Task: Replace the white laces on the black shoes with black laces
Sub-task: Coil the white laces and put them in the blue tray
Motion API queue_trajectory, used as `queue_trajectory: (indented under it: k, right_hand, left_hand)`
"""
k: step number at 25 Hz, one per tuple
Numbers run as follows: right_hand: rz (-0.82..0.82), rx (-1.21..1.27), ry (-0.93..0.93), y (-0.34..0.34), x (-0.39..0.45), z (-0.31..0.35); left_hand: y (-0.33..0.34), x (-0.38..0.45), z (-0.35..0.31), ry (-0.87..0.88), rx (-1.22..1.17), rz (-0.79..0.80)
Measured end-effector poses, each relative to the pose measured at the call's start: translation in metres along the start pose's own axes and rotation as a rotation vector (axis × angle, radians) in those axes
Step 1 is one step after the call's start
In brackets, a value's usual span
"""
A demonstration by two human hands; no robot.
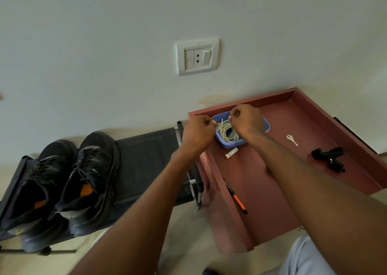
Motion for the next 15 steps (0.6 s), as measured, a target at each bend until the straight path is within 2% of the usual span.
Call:
queue_trajectory:
  k: [5, 9, 15]
  right_hand:
    - [-0.007, 0.076, 0.01, -0.027, -0.013, 0.014]
    - [-0.1, 0.184, -0.03, -0.059, -0.031, 0.038]
    - [-0.241, 0.321, -0.116, -0.117, -0.087, 0.053]
  left_hand:
    - [-0.011, -0.016, -0.013, 0.086, 0.043, -0.003]
    - [-0.022, -0.046, -0.032, 0.225, 0.107, 0.003]
    - [-0.034, -0.101, -0.058, 0.264, -0.017, 0.034]
Point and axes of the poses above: each hand's wrist, its own x-axis towards the middle knuckle, its own y-axis out of the palm, z = x × y, the point moved 3 cm from there along x, towards the middle knuckle, and after that the axes turned 3 degrees about -x, right-handed, at the moved point
